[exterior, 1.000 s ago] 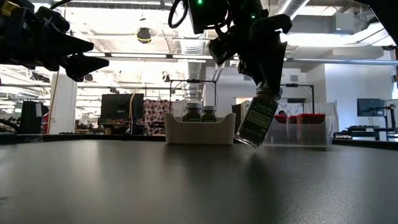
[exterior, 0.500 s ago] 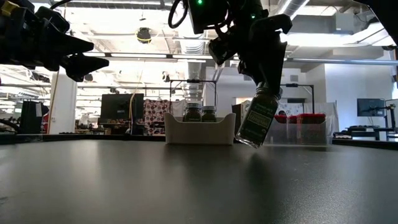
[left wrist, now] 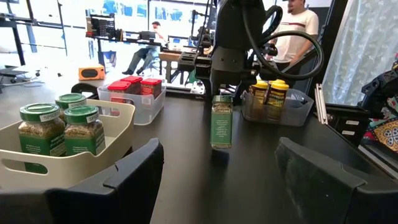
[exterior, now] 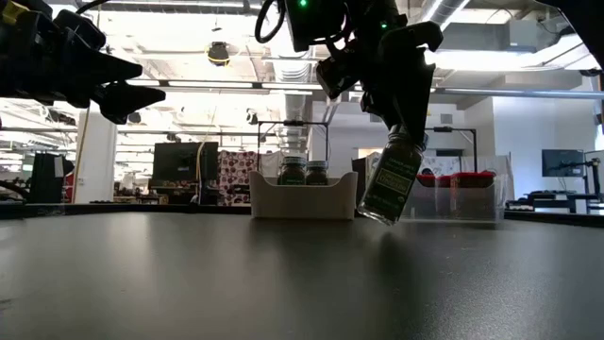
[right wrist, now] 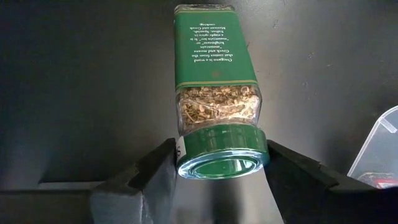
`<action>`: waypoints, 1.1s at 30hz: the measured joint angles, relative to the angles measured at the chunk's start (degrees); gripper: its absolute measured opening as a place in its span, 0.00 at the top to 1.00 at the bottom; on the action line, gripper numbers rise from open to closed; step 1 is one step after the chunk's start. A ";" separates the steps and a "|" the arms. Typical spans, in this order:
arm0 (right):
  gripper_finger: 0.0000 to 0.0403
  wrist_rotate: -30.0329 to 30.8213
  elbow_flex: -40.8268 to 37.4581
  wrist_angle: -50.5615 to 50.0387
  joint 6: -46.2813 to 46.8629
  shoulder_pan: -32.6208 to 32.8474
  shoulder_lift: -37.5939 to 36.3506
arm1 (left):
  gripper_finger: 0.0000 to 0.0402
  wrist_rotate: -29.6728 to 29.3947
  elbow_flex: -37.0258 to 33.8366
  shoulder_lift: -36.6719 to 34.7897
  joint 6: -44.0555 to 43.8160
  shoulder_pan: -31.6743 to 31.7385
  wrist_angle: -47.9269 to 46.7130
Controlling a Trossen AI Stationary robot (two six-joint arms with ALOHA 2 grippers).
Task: Sort spices by type
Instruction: Put the green seasoning bottle into the white bin
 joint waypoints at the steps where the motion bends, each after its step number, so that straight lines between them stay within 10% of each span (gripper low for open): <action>1: 0.38 0.00 0.00 0.01 0.00 0.00 0.00 | 0.26 -0.02 0.00 0.02 0.00 0.02 0.00; 33: 0.17 0.02 0.00 -0.21 -0.01 0.00 0.00 | 0.26 0.00 0.00 0.02 0.01 0.00 0.00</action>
